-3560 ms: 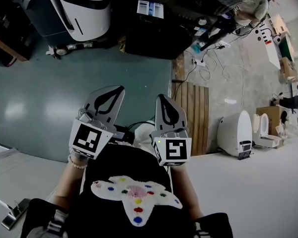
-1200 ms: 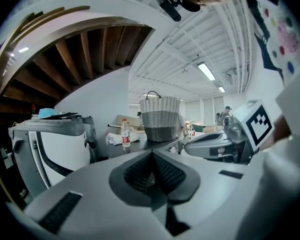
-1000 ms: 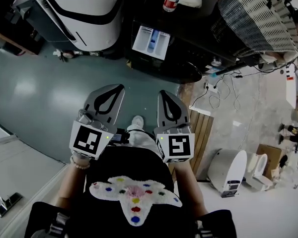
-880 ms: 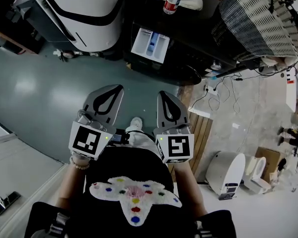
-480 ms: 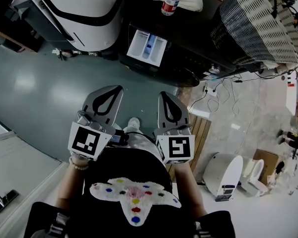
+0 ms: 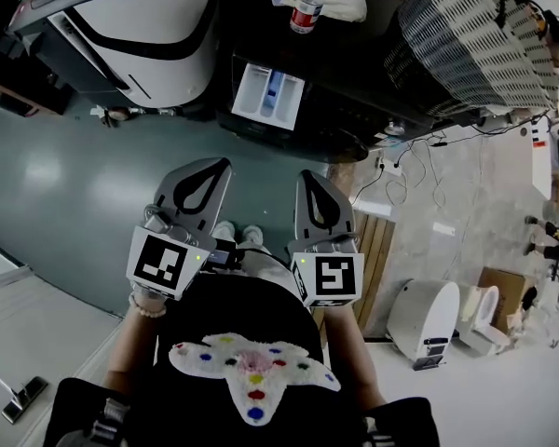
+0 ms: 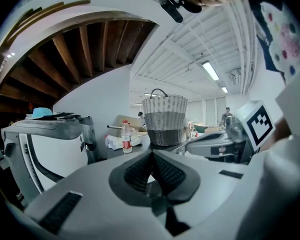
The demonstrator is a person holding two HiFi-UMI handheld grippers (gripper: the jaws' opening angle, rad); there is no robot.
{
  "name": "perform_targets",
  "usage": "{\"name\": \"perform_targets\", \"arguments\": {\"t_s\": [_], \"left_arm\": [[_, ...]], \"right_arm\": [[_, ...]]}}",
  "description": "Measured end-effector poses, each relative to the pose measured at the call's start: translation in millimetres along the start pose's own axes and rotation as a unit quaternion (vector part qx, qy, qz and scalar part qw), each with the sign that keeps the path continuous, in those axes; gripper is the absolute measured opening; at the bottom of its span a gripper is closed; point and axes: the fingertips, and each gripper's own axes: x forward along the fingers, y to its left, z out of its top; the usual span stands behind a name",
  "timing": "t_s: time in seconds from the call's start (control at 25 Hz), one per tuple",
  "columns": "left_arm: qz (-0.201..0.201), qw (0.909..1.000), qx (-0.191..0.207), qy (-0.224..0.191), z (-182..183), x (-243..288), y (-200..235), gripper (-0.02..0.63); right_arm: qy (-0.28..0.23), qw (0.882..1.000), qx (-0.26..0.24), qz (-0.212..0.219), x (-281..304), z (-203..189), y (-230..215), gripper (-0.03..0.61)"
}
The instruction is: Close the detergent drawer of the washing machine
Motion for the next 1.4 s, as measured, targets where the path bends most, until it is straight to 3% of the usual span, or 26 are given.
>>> {"name": "perform_targets", "arguments": {"t_s": [0.24, 0.88, 0.96, 1.08, 1.4], "left_arm": [[-0.02, 0.9998, 0.001, 0.002, 1.9, 4.4, 12.7, 0.011], [-0.022, 0.9997, -0.006, 0.009, -8.3, 6.0, 38.8, 0.012], [-0.024, 0.9996, -0.008, 0.013, -11.8, 8.1, 39.5, 0.028], [-0.03, 0.9994, -0.011, 0.014, -16.5, 13.0, 39.6, 0.117], [-0.01, 0.9983, -0.036, 0.045, -52.4, 23.3, 58.9, 0.137]], "right_arm": [[0.007, 1.0, 0.01, -0.02, 8.3, -0.8, 2.3, 0.005], [0.018, 0.999, 0.017, -0.025, 26.1, -2.2, 15.7, 0.005], [0.022, 0.999, 0.02, -0.022, 27.7, -5.0, 16.2, 0.023], [0.032, 0.999, 0.022, -0.021, 30.2, -13.1, 14.6, 0.084], [0.061, 0.997, 0.021, -0.034, 42.6, -37.7, 2.9, 0.117]]}}
